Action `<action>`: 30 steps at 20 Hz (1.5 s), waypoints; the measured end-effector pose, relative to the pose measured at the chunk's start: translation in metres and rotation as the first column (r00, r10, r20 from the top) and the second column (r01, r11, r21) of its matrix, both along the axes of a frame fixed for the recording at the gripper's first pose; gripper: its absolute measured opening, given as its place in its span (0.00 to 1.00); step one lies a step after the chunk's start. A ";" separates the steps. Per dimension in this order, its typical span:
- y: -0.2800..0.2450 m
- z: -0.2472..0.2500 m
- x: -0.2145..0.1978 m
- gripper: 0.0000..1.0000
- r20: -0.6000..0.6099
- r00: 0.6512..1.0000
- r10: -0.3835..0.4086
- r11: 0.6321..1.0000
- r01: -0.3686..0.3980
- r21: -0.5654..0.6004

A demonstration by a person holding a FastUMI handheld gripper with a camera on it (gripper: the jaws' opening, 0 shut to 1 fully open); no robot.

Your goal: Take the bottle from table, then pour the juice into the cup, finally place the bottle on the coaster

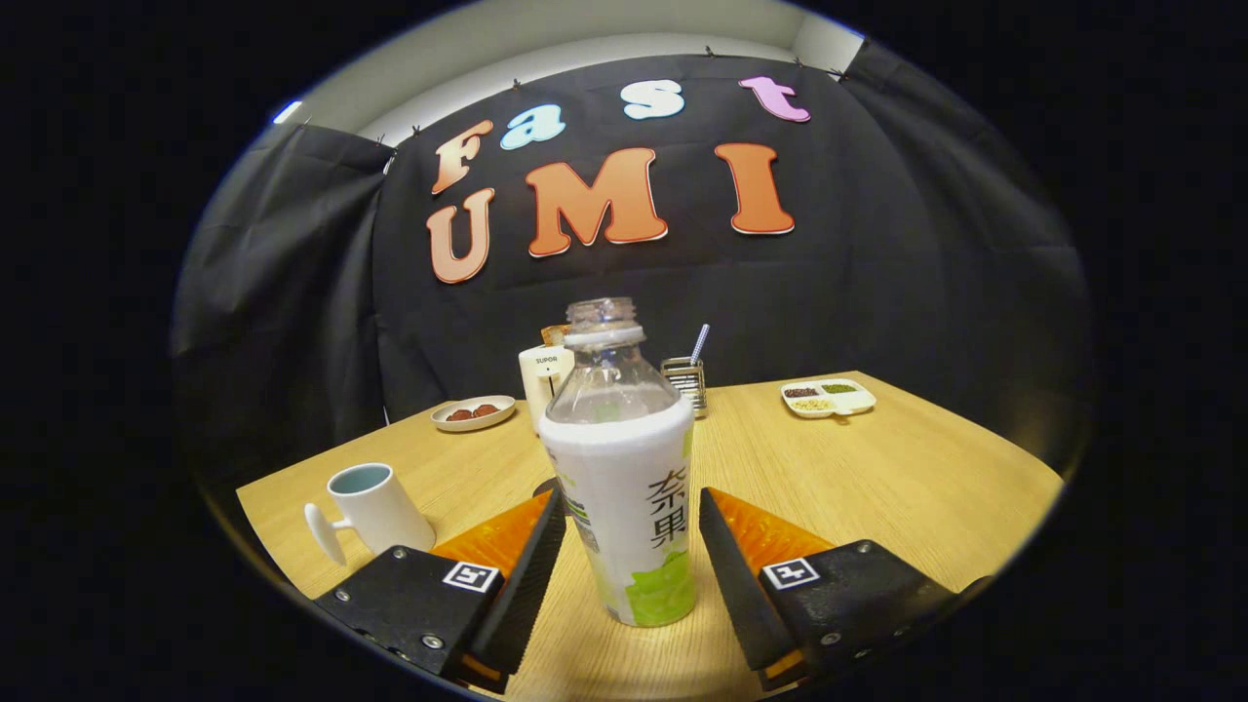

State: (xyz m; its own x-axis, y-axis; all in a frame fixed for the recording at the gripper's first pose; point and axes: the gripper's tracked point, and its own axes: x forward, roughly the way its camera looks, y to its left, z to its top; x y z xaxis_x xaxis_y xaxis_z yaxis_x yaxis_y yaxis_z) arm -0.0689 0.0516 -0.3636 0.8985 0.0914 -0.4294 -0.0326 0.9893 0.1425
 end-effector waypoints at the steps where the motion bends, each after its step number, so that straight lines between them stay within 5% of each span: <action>1: 0.001 -0.001 0.001 0.83 0.002 1.000 0.000 1.000 0.000 -0.005; 5: 0.002 -0.003 0.004 0.67 0.005 1.000 0.006 0.999 -0.006 -0.039; 13: 0.008 0.003 0.006 0.62 -0.015 0.999 0.029 0.998 -0.030 -0.063; 19: 0.026 0.027 0.022 0.62 0.022 0.996 0.088 0.975 -0.082 -0.207; 24: 0.037 0.047 0.035 0.62 0.041 0.988 0.147 0.907 -0.118 -0.404; 30: 0.057 0.068 0.050 0.62 0.058 0.969 0.240 0.764 -0.152 -0.628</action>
State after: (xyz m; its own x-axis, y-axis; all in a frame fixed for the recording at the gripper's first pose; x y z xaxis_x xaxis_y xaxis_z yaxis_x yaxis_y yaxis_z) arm -0.0185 0.1085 -0.2954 0.9404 0.0283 -0.3389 -0.2096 0.8330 -0.5121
